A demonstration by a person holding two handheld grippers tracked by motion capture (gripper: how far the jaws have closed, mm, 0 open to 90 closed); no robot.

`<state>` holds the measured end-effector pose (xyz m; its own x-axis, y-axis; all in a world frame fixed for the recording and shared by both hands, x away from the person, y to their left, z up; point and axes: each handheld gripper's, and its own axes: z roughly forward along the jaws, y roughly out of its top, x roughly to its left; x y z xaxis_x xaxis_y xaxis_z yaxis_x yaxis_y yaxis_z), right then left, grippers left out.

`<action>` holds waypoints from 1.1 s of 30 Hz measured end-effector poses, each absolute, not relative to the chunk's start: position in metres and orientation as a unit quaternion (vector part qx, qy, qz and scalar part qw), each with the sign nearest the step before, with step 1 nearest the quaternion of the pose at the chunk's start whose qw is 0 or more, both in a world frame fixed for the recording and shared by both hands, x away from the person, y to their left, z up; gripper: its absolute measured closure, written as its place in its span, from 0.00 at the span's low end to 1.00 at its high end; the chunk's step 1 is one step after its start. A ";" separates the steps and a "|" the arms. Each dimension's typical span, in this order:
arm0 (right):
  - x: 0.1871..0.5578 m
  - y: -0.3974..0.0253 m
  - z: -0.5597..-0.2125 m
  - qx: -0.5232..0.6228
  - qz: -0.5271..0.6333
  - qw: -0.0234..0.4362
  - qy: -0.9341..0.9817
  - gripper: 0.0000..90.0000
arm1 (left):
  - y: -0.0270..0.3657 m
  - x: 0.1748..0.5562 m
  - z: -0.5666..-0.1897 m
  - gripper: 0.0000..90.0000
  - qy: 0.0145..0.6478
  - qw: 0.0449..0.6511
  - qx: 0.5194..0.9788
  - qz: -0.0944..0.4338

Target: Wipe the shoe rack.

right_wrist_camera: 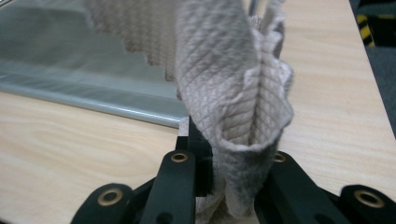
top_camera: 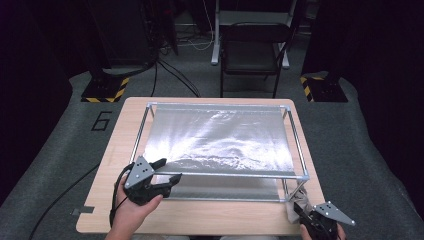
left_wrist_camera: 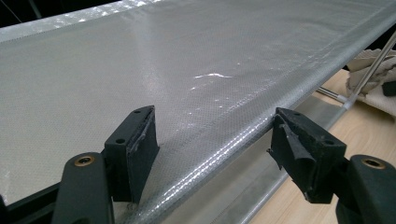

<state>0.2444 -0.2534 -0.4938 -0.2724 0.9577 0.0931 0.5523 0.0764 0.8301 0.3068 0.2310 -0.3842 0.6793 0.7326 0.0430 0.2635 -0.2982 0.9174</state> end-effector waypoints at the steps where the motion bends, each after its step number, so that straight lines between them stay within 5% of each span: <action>1: 0.245 -0.248 -0.494 0.543 0.411 0.272 0.680 0.91 | 0.231 0.307 -0.384 0.35 0.323 0.497 0.770 0.237; 11: 0.271 -0.205 -0.496 0.512 0.422 0.209 0.718 0.90 | 0.231 0.307 -0.384 0.35 0.320 0.494 0.773 0.236; 25: 0.319 -0.169 -0.510 0.494 0.409 0.188 0.744 0.86 | 0.232 0.308 -0.384 0.36 0.318 0.493 0.775 0.235; 33: 0.330 -0.162 -0.516 0.490 0.416 0.192 0.742 0.58 | 0.232 0.308 -0.384 0.36 0.317 0.494 0.775 0.234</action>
<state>0.3296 -0.1617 -0.5157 -0.4452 0.8871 0.1221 0.5673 0.1739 0.8049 0.3077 0.2317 -0.3835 0.6889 0.7232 0.0499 0.2604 -0.3112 0.9140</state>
